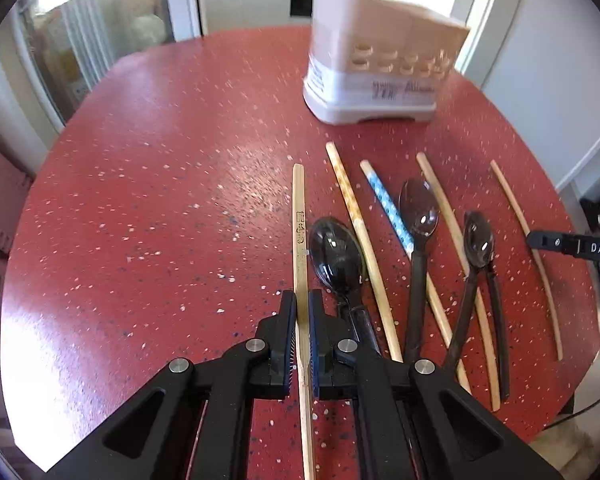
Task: Organize utensils
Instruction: 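Close the right tool on a plain wooden chopstick while the left tool grasps another, then lift both held chopsticks and lower them into the pink utensil holder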
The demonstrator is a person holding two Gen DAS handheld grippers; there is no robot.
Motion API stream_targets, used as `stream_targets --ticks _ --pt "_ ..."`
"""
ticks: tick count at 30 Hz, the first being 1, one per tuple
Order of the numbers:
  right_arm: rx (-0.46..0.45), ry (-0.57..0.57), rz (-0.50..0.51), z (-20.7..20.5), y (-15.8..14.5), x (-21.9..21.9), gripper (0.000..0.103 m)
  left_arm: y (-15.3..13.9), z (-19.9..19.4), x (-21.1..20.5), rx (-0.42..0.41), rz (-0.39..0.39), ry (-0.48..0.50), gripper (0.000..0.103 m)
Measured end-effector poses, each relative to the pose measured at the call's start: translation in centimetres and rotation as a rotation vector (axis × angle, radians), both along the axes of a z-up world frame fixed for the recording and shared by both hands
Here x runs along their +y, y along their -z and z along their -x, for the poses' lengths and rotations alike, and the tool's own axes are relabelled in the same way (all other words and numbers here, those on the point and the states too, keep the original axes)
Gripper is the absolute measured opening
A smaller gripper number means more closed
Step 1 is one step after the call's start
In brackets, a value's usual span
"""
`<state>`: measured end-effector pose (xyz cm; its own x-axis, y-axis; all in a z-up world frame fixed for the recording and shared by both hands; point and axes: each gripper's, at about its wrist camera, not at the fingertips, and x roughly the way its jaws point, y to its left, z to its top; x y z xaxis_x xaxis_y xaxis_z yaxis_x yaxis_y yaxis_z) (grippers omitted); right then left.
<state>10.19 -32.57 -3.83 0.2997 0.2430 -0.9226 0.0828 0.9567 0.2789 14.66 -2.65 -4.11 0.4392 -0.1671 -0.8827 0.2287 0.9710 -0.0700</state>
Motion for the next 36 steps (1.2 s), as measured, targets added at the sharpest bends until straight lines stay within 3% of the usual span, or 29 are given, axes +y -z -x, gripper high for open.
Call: stream_targets --ticks 7,14,20,36 --pt "-0.117 -0.012 -0.092 1.8 -2.7 -2.3 0.006 -4.3 2.4 1.1 -0.149 0.098 -0.069 0.035" --pt "-0.308 -0.049 -0.172 3.3 -8.4 -3.2 0.006 -9.6 2.6 2.3 -0.305 0.177 -0.081 0.035" --pt "-0.439 -0.054 -0.200 2.5 -12.5 -2.5 0.006 -13.2 2.3 2.0 -0.386 0.209 -0.067 0.035" --pt "-0.625 -0.073 -0.204 -7.4 -19.5 0.0 0.006 -22.0 -6.2 0.6 -0.530 0.307 -0.056 0.035"
